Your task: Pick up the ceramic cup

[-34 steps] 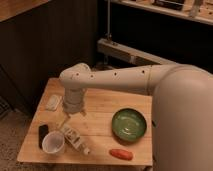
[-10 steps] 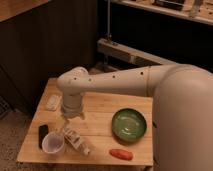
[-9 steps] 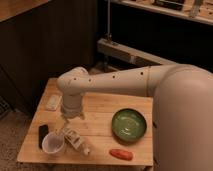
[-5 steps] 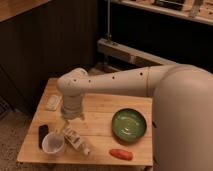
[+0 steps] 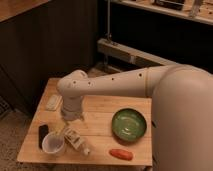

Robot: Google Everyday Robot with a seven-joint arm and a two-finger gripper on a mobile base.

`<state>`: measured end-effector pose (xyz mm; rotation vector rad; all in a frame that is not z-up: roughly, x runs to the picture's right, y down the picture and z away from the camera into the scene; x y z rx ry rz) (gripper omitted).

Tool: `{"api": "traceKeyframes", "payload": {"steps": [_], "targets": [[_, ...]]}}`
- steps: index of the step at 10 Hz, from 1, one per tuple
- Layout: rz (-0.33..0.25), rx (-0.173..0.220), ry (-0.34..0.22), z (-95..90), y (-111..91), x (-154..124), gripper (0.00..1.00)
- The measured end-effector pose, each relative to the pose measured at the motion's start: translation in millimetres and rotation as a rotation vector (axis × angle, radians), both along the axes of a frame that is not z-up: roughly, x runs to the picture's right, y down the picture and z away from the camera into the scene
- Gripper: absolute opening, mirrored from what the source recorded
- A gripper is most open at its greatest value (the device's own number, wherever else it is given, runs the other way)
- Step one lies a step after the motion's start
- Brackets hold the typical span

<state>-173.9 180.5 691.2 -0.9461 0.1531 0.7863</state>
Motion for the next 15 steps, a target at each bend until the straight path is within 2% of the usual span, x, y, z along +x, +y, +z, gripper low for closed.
{"api": "traceKeyframes", "payload": {"steps": [10,11,12,13,15], "targets": [[-0.01,-0.006,0.006,11.8,18.3,-3.1,0.79],[-0.011,-0.008,0.008,12.8,20.5,-3.1,0.75],[-0.014,-0.01,0.008,14.1,23.5,-4.4,0.61],[-0.015,-0.012,0.009,15.3,25.0,-4.5,0.51],[-0.02,-0.014,0.011,17.1,27.6,-4.6,0.38]]}}
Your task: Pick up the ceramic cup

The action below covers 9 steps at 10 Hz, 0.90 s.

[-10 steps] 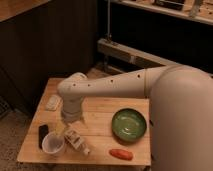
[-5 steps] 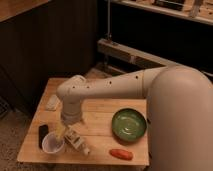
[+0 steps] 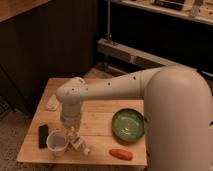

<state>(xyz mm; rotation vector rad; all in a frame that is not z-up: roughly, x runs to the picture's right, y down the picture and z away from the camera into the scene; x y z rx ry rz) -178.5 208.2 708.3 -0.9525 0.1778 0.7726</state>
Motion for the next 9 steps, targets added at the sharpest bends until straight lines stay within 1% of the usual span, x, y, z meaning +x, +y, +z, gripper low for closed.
{"api": "traceKeyframes", "payload": {"steps": [1,2,3,4,5,6,7,9], "targets": [[-0.001,0.0,0.0,0.2,0.3,0.0,0.38],[-0.001,0.001,0.0,0.2,-0.4,-0.6,0.36],[-0.002,0.0,-0.002,0.5,-0.6,-1.3,0.28],[-0.002,0.009,-0.015,-2.4,-5.4,0.1,0.17],[0.002,0.016,-0.026,-7.6,-11.5,-0.9,0.13],[-0.002,0.02,-0.035,-17.0,-19.4,-0.5,0.12],[0.002,0.034,-0.047,-27.2,-31.3,-1.6,0.12],[-0.001,0.046,-0.068,-31.9,-37.7,-2.3,0.12]]}}
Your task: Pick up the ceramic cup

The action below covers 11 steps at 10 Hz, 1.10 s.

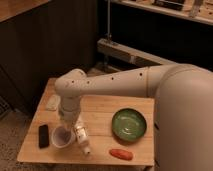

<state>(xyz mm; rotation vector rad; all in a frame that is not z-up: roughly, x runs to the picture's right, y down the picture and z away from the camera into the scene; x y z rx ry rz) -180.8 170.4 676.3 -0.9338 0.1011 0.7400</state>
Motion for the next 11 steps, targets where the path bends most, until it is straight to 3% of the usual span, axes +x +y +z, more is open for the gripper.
{"api": "traceKeyframes", "payload": {"steps": [5,11], "targets": [[0.002,0.014,-0.021,-13.5,-17.7,-2.7,0.12],[-0.003,0.011,-0.02,-8.0,-9.7,-5.6,0.12]]}}
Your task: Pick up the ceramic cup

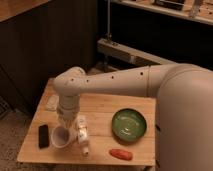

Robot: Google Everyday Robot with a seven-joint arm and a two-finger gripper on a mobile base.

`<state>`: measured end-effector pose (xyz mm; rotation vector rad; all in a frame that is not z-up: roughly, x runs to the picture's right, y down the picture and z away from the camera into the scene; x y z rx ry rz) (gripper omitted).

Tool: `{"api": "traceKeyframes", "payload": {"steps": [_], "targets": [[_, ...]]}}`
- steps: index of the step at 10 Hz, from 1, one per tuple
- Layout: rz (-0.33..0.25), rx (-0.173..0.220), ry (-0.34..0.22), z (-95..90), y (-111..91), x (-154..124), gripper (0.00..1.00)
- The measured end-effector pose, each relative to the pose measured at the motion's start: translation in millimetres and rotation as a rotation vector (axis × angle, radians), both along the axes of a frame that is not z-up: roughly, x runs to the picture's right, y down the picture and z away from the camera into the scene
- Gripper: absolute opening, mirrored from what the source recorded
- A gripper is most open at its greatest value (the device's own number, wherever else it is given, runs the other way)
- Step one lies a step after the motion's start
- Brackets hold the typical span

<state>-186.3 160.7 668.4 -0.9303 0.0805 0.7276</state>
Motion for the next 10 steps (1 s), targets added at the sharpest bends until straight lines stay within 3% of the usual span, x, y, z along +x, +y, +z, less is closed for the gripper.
{"api": "traceKeyframes", "payload": {"steps": [4,6,8,10], "targets": [[-0.011,-0.004,-0.002,0.6,3.1,-3.3,0.12],[-0.012,-0.003,0.0,-0.6,2.5,-5.2,0.21],[-0.021,-0.007,0.004,-4.5,1.5,-6.9,0.43],[-0.026,-0.007,0.0,-5.0,1.6,-9.8,0.47]]}}
